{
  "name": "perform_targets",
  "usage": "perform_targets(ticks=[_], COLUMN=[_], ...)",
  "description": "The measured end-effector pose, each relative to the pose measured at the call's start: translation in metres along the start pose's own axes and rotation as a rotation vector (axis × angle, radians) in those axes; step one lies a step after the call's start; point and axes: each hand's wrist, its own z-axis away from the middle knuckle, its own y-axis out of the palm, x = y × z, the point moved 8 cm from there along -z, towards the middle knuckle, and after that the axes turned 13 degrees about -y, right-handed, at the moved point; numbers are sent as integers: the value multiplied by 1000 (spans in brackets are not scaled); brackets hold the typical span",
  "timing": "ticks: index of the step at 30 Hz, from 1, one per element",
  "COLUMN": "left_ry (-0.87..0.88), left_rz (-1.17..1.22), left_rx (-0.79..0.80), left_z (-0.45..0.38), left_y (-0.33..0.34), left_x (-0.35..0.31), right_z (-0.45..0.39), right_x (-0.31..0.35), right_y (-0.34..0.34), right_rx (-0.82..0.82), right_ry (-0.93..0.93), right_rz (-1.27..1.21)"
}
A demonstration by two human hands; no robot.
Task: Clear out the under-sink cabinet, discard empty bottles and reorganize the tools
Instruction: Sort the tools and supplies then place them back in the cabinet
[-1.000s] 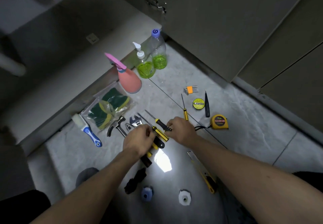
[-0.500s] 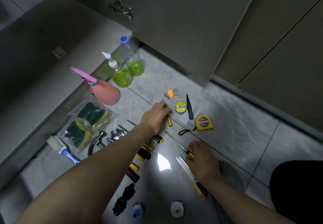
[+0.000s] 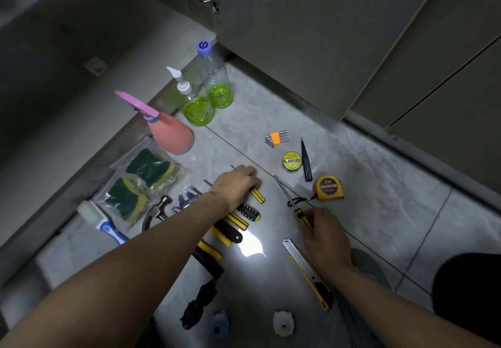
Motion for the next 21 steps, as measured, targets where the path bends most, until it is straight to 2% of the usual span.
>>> perform_targets(ticks=[12,21], left_ry=[38,-54], left_rz=[82,214], left_rx=[-34,-138], left_z=[18,75], left_y=[0,-27], left_x=[-1,32], right_z=[-89,-108], right_x=[39,61], right_y=[19,27], right_rx=[26,111], right_ry=[-83,-189], right_rz=[-97,-98])
